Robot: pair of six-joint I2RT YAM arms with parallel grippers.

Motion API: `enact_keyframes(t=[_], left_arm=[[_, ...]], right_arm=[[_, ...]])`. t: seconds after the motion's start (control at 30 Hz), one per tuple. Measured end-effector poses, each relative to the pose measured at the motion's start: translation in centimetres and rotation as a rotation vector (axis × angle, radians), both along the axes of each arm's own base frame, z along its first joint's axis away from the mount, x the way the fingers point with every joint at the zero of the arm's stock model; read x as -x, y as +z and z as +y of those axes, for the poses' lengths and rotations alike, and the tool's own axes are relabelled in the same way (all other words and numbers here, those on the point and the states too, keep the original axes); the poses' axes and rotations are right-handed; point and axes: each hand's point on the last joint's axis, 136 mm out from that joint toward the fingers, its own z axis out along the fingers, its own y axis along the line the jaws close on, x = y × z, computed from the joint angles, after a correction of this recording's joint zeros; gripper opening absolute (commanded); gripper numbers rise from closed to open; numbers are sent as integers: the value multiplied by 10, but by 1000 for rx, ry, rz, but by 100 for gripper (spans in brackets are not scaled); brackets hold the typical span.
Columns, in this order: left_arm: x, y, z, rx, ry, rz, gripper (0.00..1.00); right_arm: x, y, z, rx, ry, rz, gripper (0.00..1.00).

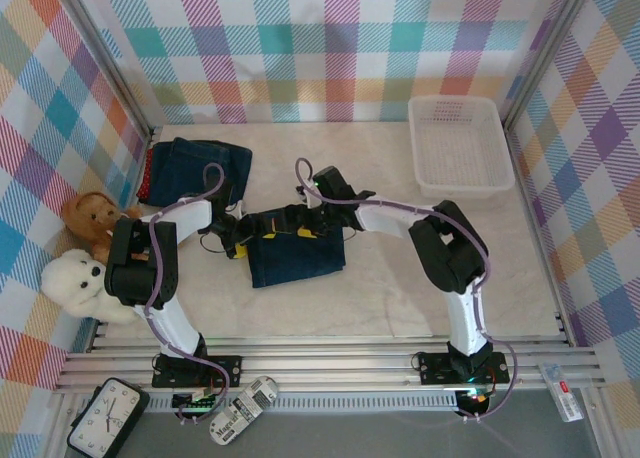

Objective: Fold and stack the skirts

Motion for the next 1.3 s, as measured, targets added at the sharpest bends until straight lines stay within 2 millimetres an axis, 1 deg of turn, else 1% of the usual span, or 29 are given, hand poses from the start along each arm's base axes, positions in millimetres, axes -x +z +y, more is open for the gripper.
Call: enact_keyframes(t=[0.07, 0.13, 0.2, 0.27, 0.5, 0.6, 0.7, 0.9, 1.07, 1.2, 1.3], left_arm=[[0, 0, 0, 3, -1, 2, 85], [0, 1, -1, 4, -2, 1, 83], [1, -1, -1, 5, -1, 4, 76], [2, -2, 1, 2, -1, 10, 70], [3, -6, 4, 3, 10, 20, 56], [3, -6, 3, 12, 9, 16, 46], [1, -6, -4, 48, -5, 5, 33], [-3, -4, -9, 64, -18, -16, 18], [-3, -2, -8, 51, -23, -25, 0], [-2, 2, -8, 18, -33, -46, 0], [1, 7, -10, -62, -65, -58, 0]], right_arm=[[-4, -8, 0, 21, -19, 8, 99], [-6, -21, -4, 57, -47, 33, 99], [-8, -27, -6, 72, -70, 56, 99], [-11, -27, -7, 73, -92, 73, 99], [-15, -27, -9, 58, -127, 117, 99], [-16, -27, -9, 56, -131, 120, 99], [-17, -27, -9, 57, -137, 124, 99], [-20, -27, -12, 58, -153, 132, 99], [-20, -28, -12, 56, -153, 130, 99], [-18, -25, -13, 33, -154, 107, 99], [-17, -23, -19, 31, -168, 83, 99]])
